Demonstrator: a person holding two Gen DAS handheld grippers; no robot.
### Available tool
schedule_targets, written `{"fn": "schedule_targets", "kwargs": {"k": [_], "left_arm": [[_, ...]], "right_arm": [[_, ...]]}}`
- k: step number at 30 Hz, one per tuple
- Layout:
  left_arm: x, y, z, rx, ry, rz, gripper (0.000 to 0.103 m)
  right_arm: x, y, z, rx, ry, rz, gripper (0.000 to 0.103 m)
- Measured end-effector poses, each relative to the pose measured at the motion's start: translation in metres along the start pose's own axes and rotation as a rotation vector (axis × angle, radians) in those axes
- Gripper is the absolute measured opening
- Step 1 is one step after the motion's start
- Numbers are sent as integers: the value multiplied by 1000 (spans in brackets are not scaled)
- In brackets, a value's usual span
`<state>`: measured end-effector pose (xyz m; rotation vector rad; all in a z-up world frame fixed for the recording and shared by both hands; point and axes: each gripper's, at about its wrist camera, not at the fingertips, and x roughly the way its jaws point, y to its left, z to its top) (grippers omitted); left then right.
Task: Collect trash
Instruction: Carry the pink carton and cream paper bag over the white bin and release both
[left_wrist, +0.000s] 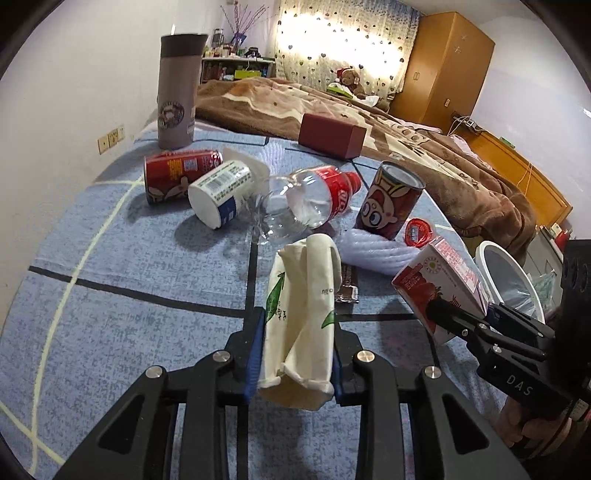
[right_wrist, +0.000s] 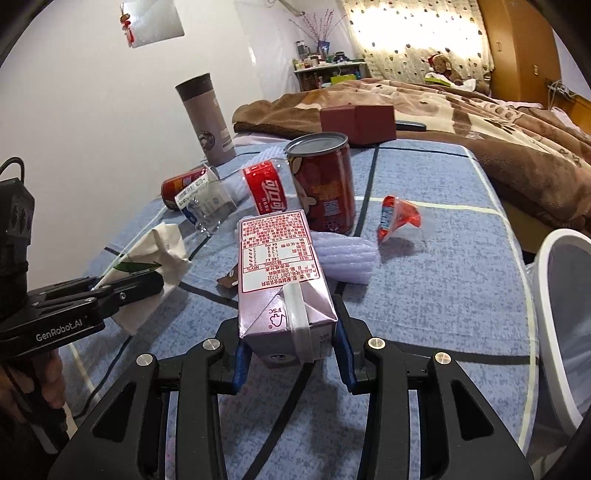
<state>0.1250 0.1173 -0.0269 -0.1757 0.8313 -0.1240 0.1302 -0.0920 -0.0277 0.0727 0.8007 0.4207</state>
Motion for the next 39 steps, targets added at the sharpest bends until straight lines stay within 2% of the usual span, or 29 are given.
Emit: {"fn": "schedule_targets", "kwargs": {"k": [7, 16, 26, 39], "left_arm": [[-11, -16, 2, 15, -27, -8, 31], [-20, -52, 3, 88, -69, -8, 31], [-21, -111, 9, 187, -99, -67, 31], [-7, -189, 15, 297, -96, -164, 31]], "right_arm": [[-16, -4, -1, 19, -33, -17, 39], [-38, -16, -4, 52, -80, -60, 39], [-71, -47, -4, 106, -153, -145, 39], [-98, -96, -8, 191, -198, -259, 39]]}}
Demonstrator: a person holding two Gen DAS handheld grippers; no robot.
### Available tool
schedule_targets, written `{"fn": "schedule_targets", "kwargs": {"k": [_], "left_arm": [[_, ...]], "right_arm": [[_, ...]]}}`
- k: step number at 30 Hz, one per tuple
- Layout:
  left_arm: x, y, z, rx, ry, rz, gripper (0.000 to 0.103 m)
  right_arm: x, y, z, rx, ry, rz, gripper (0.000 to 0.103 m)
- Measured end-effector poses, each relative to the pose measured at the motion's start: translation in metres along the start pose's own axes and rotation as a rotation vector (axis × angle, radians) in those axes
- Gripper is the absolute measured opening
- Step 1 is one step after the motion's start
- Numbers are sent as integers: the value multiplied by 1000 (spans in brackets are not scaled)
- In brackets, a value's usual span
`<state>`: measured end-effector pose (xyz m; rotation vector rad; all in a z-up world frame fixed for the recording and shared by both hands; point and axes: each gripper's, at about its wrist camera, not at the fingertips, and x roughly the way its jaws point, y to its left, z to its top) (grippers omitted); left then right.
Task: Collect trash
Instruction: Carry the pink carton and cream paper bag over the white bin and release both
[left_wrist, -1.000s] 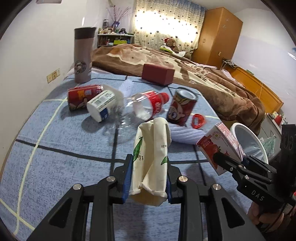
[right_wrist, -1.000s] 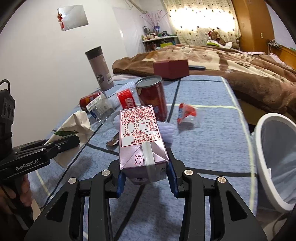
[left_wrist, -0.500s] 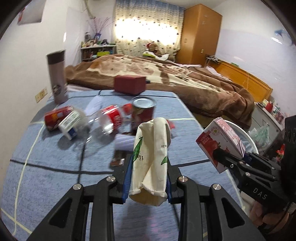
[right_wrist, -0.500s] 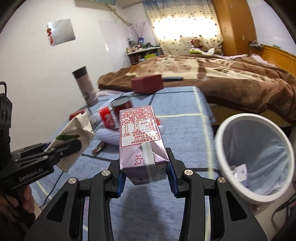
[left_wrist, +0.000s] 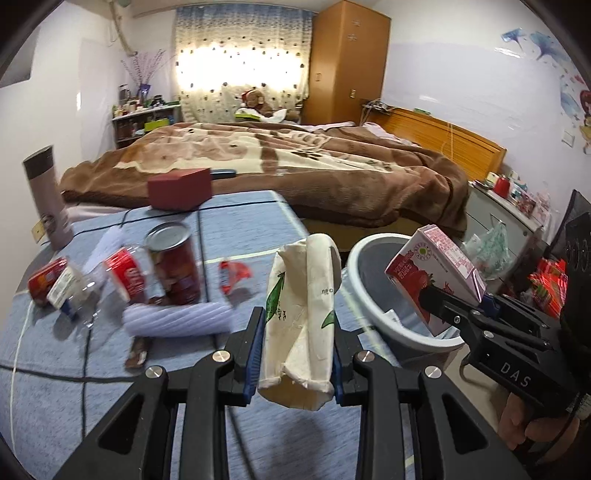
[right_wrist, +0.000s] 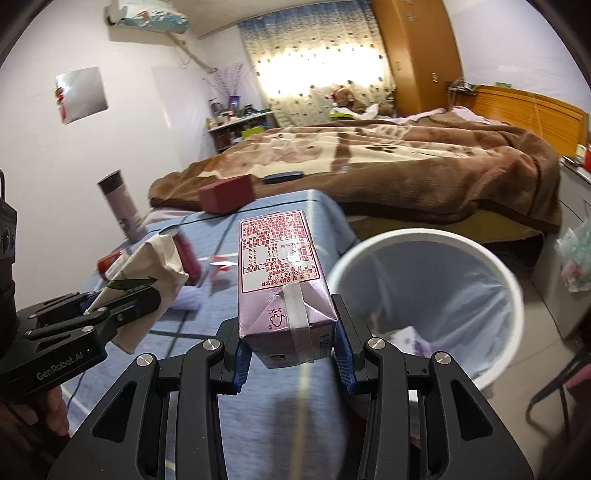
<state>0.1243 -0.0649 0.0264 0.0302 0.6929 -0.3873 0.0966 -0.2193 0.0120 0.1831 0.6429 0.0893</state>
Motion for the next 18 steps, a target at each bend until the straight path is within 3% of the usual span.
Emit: {"fn": "schedule_targets", "kwargs": {"k": [18], "left_arm": [[61, -86, 21, 99, 75, -149, 32]], "right_arm": [[-6, -69, 0, 93, 25, -183, 39]]}}
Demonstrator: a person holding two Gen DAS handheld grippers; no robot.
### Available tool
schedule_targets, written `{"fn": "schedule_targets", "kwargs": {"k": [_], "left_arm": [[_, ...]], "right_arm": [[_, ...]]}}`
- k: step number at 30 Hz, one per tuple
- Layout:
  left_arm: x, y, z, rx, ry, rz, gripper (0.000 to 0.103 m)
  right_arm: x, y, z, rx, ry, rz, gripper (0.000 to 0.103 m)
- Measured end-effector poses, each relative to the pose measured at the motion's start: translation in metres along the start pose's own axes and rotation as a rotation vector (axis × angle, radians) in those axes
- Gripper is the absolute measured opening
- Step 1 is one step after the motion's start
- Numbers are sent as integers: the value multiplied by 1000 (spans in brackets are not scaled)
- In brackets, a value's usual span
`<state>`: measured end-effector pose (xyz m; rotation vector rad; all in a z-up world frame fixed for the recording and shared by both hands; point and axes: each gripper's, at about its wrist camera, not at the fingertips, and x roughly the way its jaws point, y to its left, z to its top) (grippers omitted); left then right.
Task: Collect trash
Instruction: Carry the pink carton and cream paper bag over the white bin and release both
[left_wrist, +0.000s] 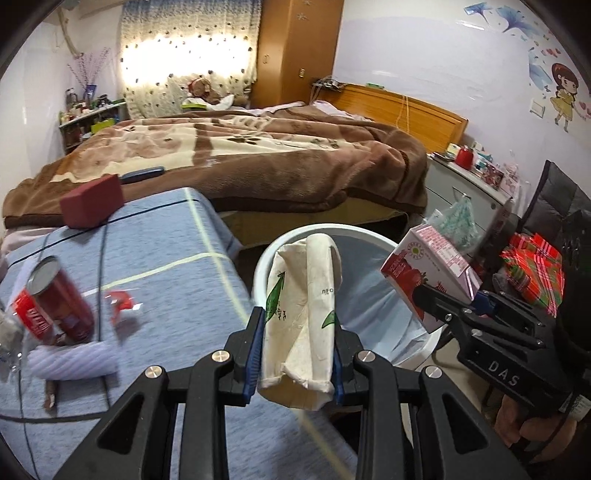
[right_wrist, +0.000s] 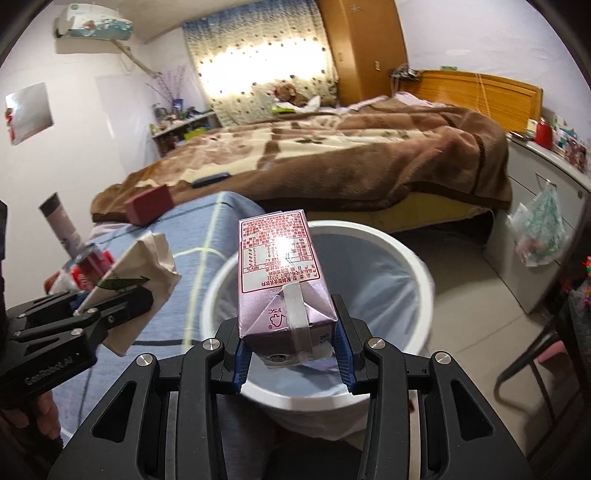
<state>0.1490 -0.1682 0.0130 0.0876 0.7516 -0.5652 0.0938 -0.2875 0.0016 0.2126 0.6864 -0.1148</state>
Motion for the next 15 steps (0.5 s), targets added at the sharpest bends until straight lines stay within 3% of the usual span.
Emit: {"fn": "schedule_targets", "kwargs": {"k": [15], "left_arm": [[38, -20, 1, 30, 71, -3, 36]], "right_arm": [[24, -27, -4, -3, 97, -75, 40]]}}
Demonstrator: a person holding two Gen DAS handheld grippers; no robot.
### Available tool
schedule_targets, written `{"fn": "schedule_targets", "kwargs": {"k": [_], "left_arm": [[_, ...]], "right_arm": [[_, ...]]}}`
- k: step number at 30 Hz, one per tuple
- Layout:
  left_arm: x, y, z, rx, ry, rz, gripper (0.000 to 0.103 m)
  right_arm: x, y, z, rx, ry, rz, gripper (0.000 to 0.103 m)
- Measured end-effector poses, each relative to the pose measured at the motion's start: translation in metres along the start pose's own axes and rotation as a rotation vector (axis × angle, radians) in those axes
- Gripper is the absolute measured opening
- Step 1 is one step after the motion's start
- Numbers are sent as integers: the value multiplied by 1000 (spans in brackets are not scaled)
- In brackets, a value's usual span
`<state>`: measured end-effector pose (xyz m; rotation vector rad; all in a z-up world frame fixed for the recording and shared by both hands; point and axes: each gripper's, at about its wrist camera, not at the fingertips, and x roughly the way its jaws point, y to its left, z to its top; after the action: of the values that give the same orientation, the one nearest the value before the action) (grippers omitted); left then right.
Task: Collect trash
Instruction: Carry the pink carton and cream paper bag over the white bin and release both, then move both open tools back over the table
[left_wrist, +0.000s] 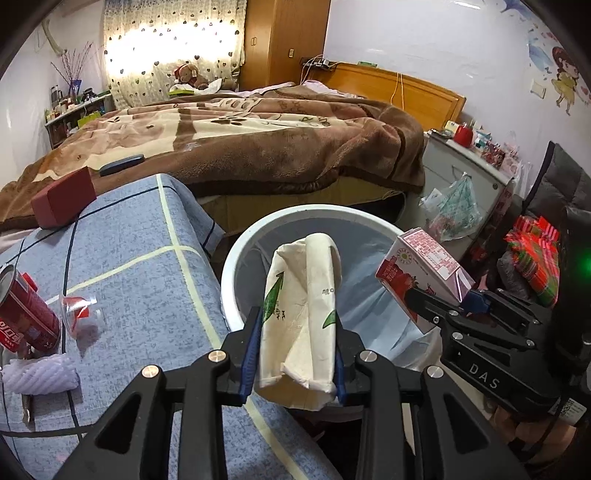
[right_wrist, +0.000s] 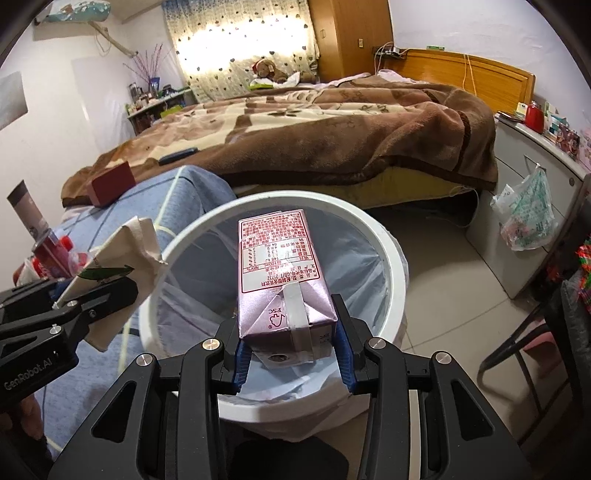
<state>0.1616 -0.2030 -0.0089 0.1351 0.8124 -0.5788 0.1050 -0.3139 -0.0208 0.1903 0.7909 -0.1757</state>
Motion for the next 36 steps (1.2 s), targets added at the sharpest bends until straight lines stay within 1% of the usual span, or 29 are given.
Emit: {"fn": "schedule_targets", "kwargs": {"k": [1, 2, 3, 4, 5, 7, 9, 16, 20, 32, 36], "left_arm": [[1, 1, 0, -9, 3, -7, 40], [2, 2, 0, -22, 6, -16, 41], [2, 2, 1, -25, 5, -18, 46], [3, 2, 1, -26, 6, -16, 52], [3, 3, 1, -30, 9, -17, 53], [4, 4, 2, -36, 10, -25, 55], [5, 4, 1, -35, 12, -14, 57], [-2, 6, 0, -39, -3, -13, 61], [-10, 10, -2, -45, -15, 6, 61], [-46, 37, -10, -90, -72, 40, 61], [-56, 49, -14, -100, -90, 74, 62]], "right_arm": [[3, -1, 0, -2, 13, -4, 40], [5, -2, 0, 0, 25, -7, 40], [7, -4, 0, 2, 37, -3, 41], [9, -5, -1, 1, 44, 3, 43], [8, -5, -1, -1, 43, -1, 49], [6, -7, -2, -1, 31, -10, 58], [5, -8, -1, 9, 27, 1, 58], [-2, -6, -1, 14, 2, -3, 58], [-6, -3, 1, 17, -14, -2, 58], [-20, 22, 3, -9, -65, 22, 58], [-22, 34, 3, -23, -77, 44, 58]]}}
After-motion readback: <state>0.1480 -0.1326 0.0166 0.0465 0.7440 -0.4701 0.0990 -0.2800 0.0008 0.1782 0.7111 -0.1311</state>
